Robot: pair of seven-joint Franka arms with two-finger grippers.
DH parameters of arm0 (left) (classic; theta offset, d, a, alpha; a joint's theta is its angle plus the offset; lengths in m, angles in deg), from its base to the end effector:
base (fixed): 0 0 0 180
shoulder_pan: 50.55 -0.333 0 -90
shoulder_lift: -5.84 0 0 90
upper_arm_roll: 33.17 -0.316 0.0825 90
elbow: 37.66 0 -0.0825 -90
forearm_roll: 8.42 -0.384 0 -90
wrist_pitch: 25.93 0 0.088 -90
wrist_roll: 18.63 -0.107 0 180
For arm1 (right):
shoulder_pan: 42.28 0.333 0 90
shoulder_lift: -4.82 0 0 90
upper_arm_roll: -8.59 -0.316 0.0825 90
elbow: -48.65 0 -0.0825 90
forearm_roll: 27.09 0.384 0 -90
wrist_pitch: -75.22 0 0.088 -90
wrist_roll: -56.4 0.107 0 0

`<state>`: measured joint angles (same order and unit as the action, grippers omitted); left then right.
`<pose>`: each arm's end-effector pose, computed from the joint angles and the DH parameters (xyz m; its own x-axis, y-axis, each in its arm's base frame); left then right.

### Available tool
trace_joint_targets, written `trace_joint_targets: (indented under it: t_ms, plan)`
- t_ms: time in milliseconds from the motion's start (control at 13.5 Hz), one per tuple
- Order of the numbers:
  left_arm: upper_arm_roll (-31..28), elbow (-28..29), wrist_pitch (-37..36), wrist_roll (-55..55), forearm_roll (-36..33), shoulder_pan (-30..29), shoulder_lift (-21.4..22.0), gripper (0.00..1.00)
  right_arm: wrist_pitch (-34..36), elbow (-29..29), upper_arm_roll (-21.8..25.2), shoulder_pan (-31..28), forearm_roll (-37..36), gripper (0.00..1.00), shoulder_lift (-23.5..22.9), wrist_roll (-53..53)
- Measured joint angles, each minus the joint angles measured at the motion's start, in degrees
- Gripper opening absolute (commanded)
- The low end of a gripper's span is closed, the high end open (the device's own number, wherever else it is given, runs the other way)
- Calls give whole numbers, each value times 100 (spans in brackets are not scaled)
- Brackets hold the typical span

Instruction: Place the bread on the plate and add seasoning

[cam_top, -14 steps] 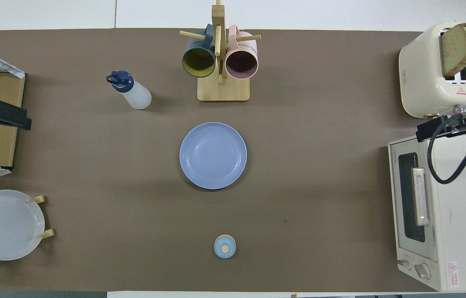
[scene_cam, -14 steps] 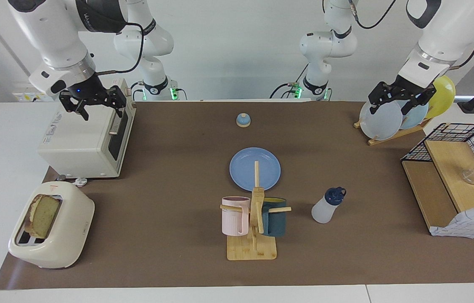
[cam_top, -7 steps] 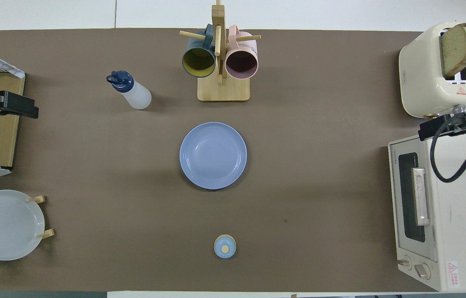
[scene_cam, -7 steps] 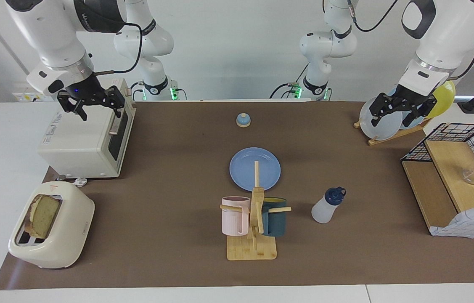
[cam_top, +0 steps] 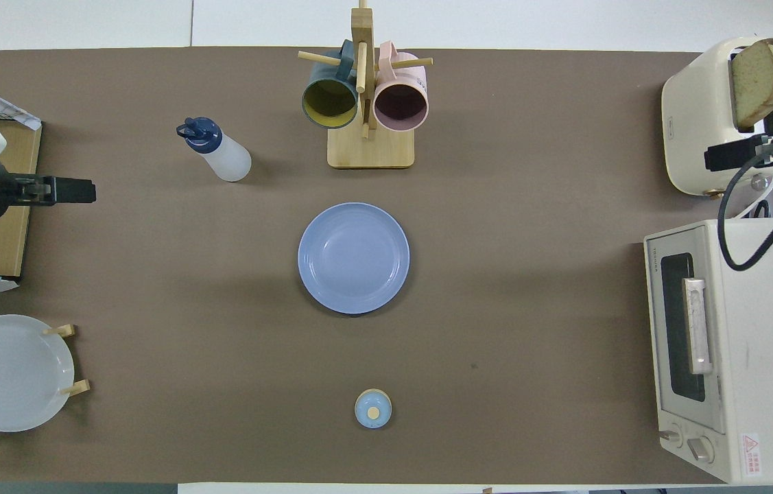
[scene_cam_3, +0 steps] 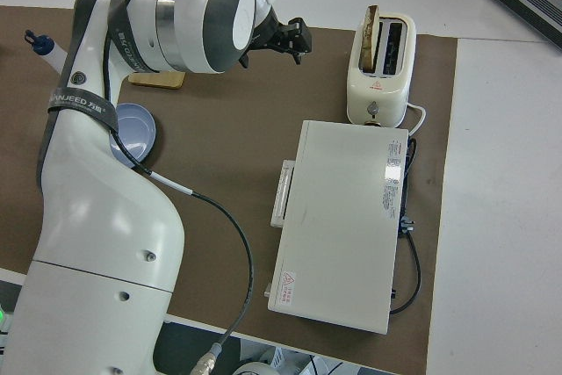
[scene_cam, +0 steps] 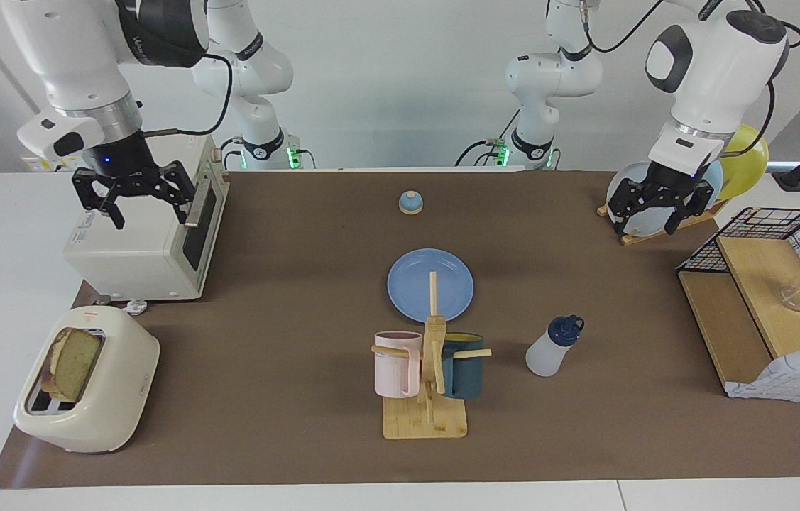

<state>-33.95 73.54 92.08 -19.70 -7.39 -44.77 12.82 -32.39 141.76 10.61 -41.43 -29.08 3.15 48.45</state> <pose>0.5448 -0.0483 0.5594 0.9665 -0.0945 0.2386 -0.1009 -0.9948 0.0146 0.5906 -0.0144 0.6119 0.9681 0.1291 0.2148 0.1175 -0.9909 0.0660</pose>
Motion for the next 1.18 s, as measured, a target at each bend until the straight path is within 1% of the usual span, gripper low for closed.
trace_joint_targets:
  t_ms: [148,296,518,666,814,962,1110,1184]
  plan:
    - [9,530,691,6,0,2,231,100,-597,-153,0,-118,-77,100,-388,-67]
    - [30,1086,1327,7,0,26,467,100,-1137,-507,6,-272,-168,100,-955,-156]
    - [43,1806,2099,90,0,173,776,100,-1973,-789,15,-660,-181,100,-1635,-509]
    - [56,2159,2585,255,0,356,856,100,-2336,-848,17,-838,-180,100,-1863,-724]
    - [72,2467,3069,375,0,496,861,100,-2364,-863,15,-852,-180,100,-1901,-813]
    - [105,2656,3314,393,0,530,861,100,-2460,-792,15,-852,-181,98,-1909,-866]
    - [162,2863,3694,393,0,531,853,100,-2571,-701,15,-853,-181,75,-1934,-966]
    - [194,3012,3977,393,0,532,821,100,-2570,-657,15,-853,-181,70,-1939,-997]
